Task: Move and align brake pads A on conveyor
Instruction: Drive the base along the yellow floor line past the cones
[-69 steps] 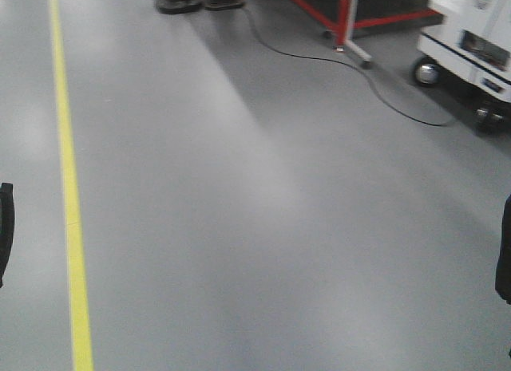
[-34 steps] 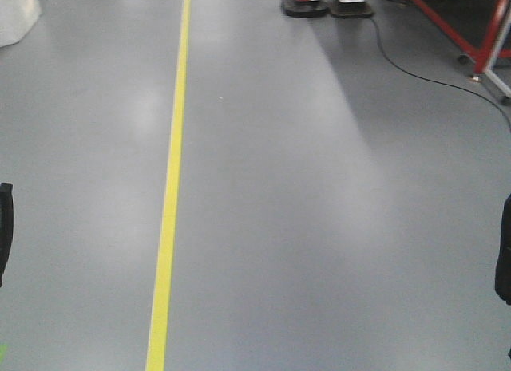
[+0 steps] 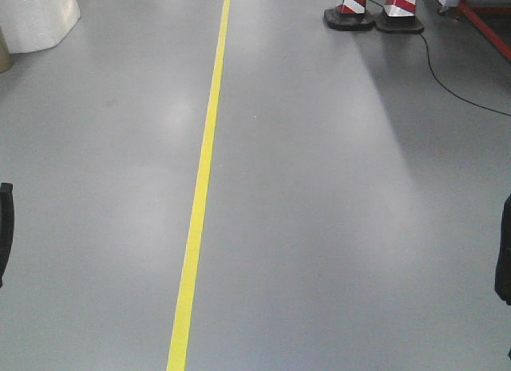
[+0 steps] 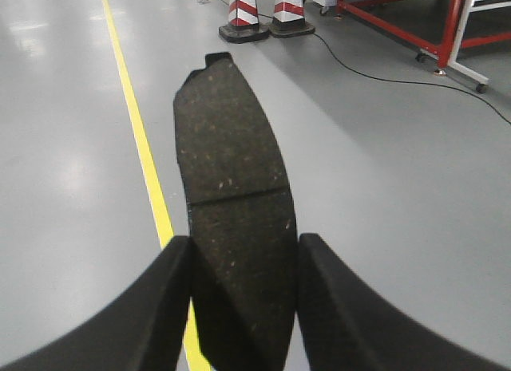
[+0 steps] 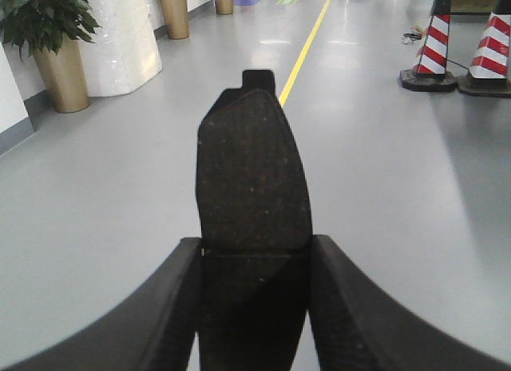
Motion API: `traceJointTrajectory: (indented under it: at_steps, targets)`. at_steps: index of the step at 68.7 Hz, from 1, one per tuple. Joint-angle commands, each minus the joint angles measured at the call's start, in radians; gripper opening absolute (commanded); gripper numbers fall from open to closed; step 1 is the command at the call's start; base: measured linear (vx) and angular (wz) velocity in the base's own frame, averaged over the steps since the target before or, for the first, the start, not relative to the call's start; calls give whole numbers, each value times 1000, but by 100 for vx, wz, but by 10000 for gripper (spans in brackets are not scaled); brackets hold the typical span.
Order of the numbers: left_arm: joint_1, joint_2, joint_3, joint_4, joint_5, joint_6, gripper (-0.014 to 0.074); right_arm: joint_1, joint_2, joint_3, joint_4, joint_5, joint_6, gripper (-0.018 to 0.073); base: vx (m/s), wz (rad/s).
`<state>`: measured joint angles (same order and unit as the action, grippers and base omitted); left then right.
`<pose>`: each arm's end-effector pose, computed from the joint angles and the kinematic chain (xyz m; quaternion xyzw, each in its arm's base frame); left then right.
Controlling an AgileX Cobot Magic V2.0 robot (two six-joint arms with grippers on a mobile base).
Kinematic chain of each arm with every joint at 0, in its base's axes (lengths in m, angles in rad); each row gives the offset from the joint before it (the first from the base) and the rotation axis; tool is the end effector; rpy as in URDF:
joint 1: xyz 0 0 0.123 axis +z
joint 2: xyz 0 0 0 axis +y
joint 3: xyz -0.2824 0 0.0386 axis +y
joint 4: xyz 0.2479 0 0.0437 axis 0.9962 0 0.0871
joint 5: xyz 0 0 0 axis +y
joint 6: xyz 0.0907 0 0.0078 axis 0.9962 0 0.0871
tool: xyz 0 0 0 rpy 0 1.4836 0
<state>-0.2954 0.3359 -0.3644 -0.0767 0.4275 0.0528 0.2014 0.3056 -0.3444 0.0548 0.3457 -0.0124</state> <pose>0.0750 -0.0258 0.2753 0.1214 0.7988 -0.1043 0.5799 0.0752 0.0171 0.2781 -0.0690 0.7771 0.0822 0.6201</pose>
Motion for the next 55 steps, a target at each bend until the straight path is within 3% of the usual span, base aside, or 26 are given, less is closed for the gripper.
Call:
traceJointTrajectory:
  at_steps: [1, 55]
  targets:
    - [-5, 6, -32, -10, -100, -2, 60, -2, 6, -31, -2, -97, -9, -4, 55, 8]
    - [-5, 6, -32, -10, -101, -2, 60, -2, 6, -31, -2, -97, -9, -4, 63, 4]
